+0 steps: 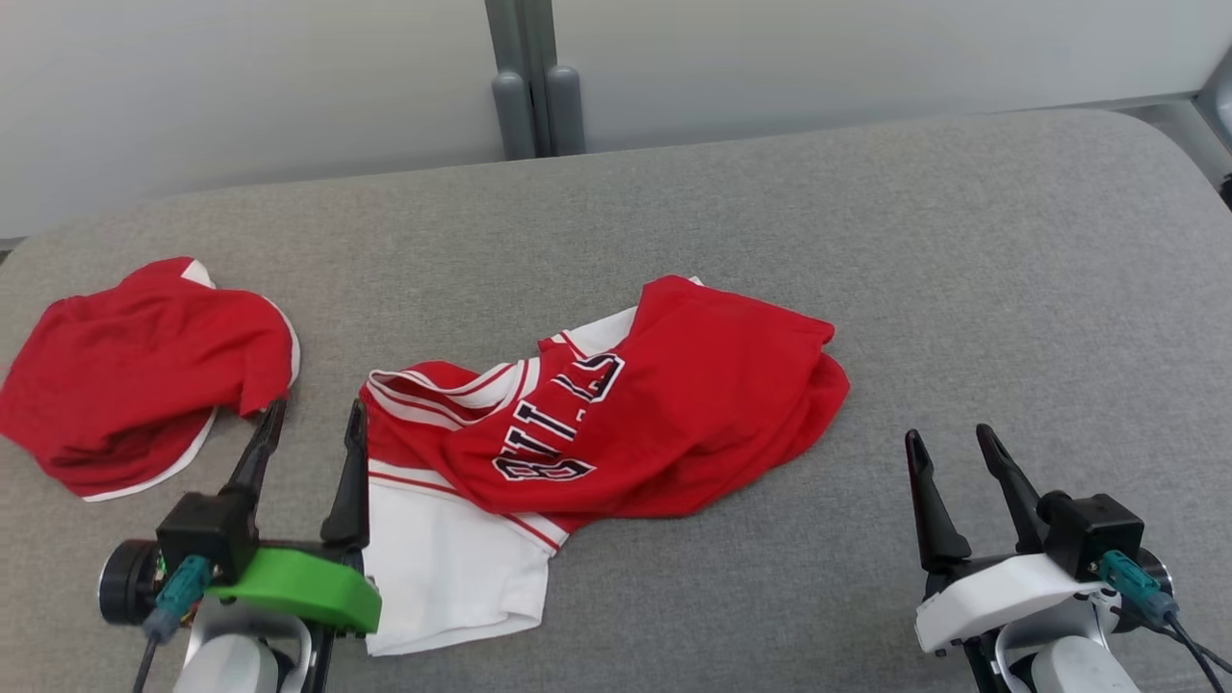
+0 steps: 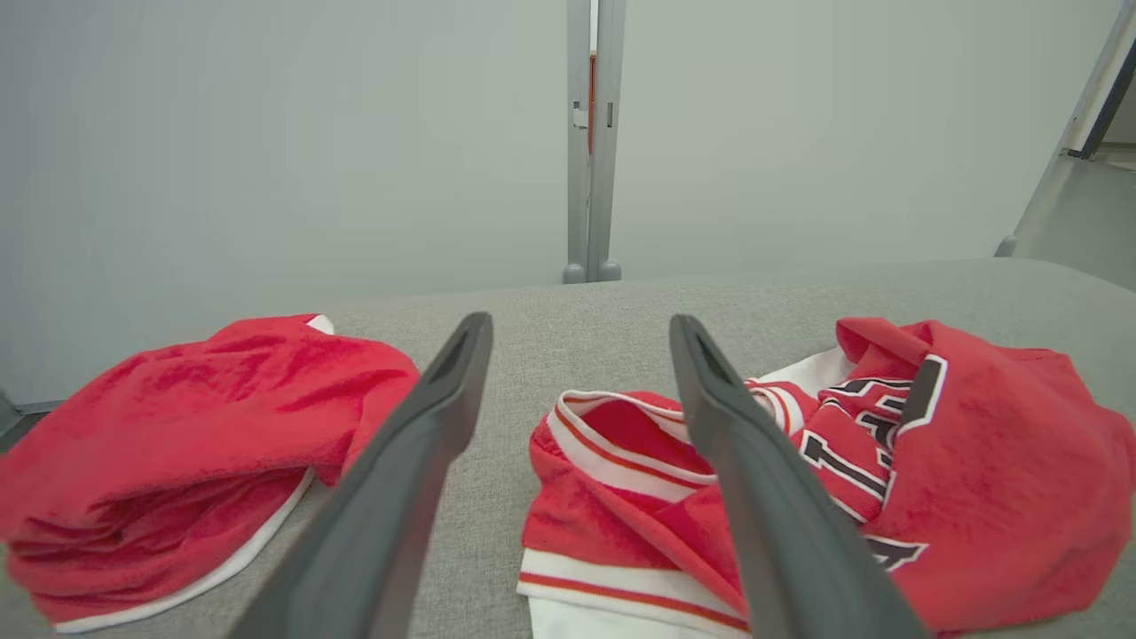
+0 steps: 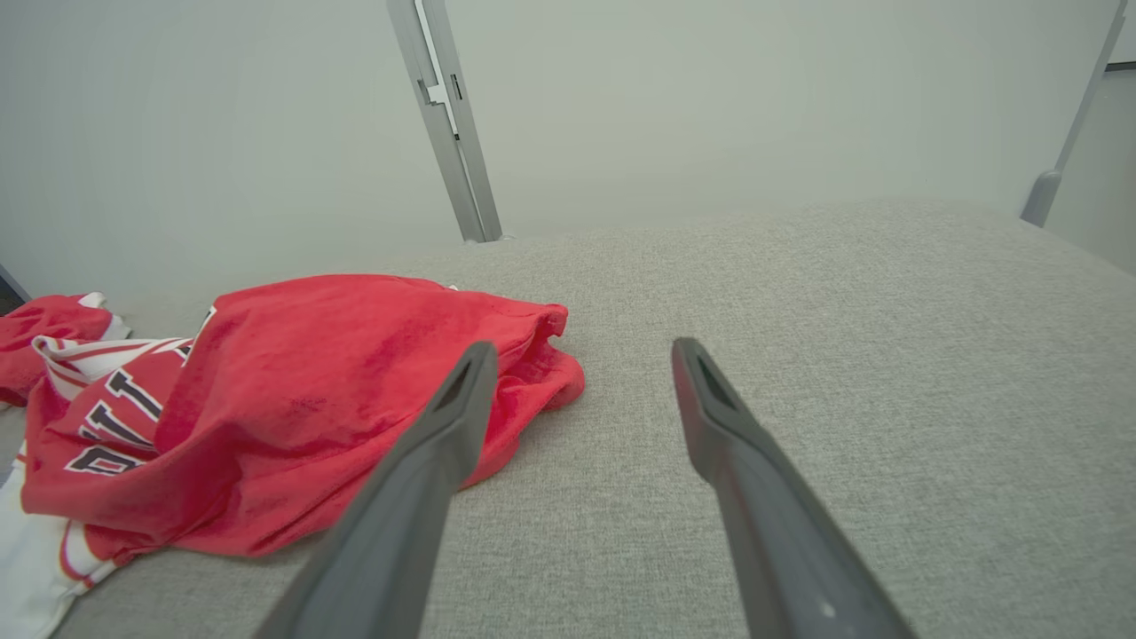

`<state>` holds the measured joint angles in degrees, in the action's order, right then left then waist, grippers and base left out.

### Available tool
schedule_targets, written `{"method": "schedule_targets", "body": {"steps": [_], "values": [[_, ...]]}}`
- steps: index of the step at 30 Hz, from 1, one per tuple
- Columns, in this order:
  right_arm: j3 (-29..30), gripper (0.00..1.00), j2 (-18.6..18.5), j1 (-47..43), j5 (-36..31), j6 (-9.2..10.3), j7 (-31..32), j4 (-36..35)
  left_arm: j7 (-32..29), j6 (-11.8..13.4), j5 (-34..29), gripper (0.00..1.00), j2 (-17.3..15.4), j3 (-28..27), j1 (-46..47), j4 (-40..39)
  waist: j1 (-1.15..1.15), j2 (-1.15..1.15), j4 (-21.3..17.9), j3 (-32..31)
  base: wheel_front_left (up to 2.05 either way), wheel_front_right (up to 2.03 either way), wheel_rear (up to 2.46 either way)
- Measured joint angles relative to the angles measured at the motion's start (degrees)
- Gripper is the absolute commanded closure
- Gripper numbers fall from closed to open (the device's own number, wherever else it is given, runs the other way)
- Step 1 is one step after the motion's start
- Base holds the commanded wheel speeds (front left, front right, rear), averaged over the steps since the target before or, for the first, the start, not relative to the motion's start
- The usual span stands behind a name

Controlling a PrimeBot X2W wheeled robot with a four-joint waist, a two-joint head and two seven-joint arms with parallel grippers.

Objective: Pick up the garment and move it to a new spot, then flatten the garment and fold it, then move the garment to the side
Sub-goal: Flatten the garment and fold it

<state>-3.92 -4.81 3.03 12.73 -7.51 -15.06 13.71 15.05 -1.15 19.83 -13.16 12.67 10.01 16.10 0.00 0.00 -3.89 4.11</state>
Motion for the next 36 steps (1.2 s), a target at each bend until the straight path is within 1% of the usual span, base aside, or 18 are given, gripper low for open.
{"method": "schedule_targets", "body": {"steps": [8,11,17,20,24,30,36], "values": [[0.8,0.0,0.0,-0.6,-0.1,0.0,0.0,0.1,0.0,0.3,-4.9,0.0,2.5,-6.9,-8.7,-7.9,0.0,0.0,2.5,-1.6,0.0,0.0,0.0],[0.8,0.0,0.0,-0.8,-0.1,0.0,0.0,0.1,0.1,-0.7,-6.2,0.0,3.6,-8.2,-10.5,-8.5,0.0,0.0,3.0,-1.9,0.0,0.0,0.0],[0.8,0.0,-0.2,-1.1,0.3,0.0,0.0,0.5,0.1,-2.2,-7.9,0.0,4.9,-10.8,-10.8,-9.0,0.0,0.0,3.3,-2.1,0.0,0.0,0.0],[0.3,0.0,-1.4,-0.2,0.7,0.0,0.0,0.9,0.1,-2.9,-8.5,0.0,5.3,-11.7,-10.6,-9.0,0.0,0.0,3.4,-1.9,0.0,0.0,0.0],[-1.1,0.0,-3.7,3.6,1.2,0.0,0.1,1.8,0.1,-3.6,-9.4,0.0,6.0,-12.6,-10.2,-9.0,0.0,0.0,3.8,-1.6,0.0,0.0,0.0],[-3.1,0.0,-7.0,10.6,2.0,0.0,0.9,6.6,0.1,-4.4,-10.1,0.0,7.2,-12.9,-9.1,-8.6,0.0,0.0,4.8,-0.5,0.0,0.0,0.0],[-5.0,0.0,-9.2,17.3,3.8,-0.01,1.2,14.9,0.1,-5.0,-10.4,0.0,8.4,-12.9,-7.5,-8.4,0.0,0.0,6.6,1.4,0.0,0.0,0.0]]}}
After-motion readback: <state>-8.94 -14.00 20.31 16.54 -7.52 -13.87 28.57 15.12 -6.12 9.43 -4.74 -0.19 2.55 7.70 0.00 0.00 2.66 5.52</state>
